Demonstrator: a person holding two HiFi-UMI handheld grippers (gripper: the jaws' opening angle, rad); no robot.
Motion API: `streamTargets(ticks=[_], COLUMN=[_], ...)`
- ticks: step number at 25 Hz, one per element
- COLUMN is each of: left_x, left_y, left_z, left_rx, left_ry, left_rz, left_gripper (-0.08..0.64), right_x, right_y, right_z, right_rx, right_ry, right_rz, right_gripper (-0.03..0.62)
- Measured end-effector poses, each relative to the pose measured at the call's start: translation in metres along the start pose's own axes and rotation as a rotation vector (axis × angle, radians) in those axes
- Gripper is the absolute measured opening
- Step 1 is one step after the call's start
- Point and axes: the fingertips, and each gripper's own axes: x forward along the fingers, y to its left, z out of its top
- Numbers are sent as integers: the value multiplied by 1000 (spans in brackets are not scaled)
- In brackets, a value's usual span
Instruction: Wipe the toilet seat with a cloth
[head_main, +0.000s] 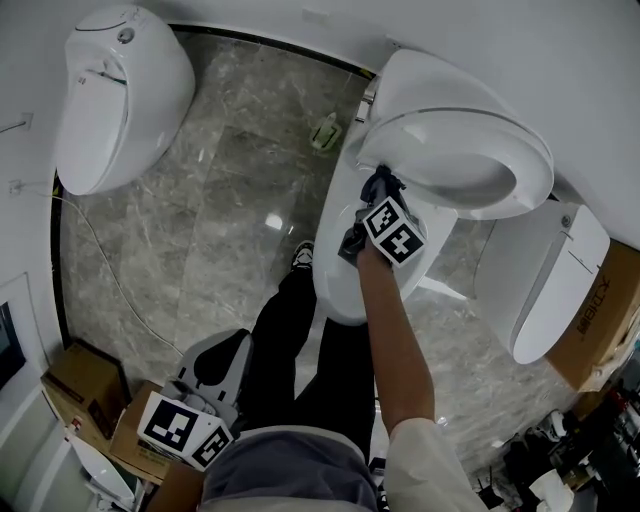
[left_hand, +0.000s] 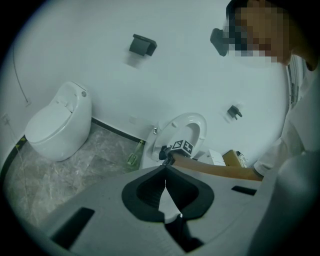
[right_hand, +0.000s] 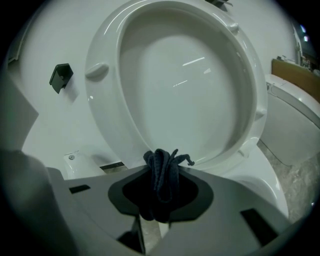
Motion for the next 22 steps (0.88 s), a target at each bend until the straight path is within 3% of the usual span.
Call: streamTargets(ticks=[9,22], left_x=[11,30], left_y=[-11,-24], left_z=[-11,-20], left_rx=[20,18], left_ry=[41,73], left_rz=[-8,-13], left_gripper=[9,9], right_x=[14,24], right_y=[-16,-48], right_z=[-11,-22], right_rx=[67,68], right_ry=[5,41], right_rz=[1,-8], right_gripper=[86,86])
